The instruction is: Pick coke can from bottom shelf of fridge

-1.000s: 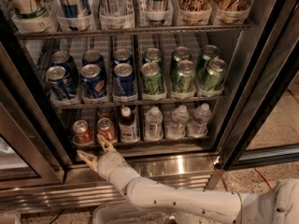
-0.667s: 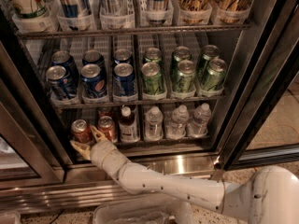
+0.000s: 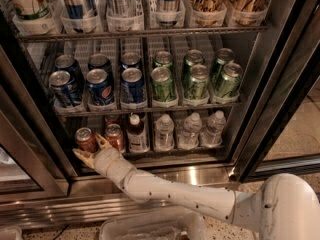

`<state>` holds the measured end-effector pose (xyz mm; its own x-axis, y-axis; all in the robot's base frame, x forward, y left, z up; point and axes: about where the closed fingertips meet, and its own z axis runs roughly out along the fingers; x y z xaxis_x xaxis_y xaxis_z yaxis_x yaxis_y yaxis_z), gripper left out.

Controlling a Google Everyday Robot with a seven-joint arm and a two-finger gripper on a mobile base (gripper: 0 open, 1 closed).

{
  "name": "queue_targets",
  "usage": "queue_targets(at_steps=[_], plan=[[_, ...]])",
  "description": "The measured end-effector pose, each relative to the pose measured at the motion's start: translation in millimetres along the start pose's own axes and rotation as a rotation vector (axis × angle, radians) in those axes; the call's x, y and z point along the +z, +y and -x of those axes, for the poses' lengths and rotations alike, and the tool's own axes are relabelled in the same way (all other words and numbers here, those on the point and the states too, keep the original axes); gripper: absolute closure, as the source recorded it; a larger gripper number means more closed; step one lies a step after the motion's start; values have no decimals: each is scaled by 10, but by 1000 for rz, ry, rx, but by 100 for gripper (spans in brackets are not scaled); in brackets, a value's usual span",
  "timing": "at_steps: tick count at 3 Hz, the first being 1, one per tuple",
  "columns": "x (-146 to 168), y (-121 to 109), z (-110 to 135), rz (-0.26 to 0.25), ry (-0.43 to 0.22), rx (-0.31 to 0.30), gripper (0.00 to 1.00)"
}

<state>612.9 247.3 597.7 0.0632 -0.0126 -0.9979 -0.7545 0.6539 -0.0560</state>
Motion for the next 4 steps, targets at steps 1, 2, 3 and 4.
queue_targets(at_steps=[1, 2, 3, 4], plan=[[163, -8, 68, 27, 0, -21, 34], [179, -9, 75, 29, 0, -23, 34], [0, 120, 296, 38, -35, -50, 52], [-41, 185, 311, 48, -38, -51, 75]])
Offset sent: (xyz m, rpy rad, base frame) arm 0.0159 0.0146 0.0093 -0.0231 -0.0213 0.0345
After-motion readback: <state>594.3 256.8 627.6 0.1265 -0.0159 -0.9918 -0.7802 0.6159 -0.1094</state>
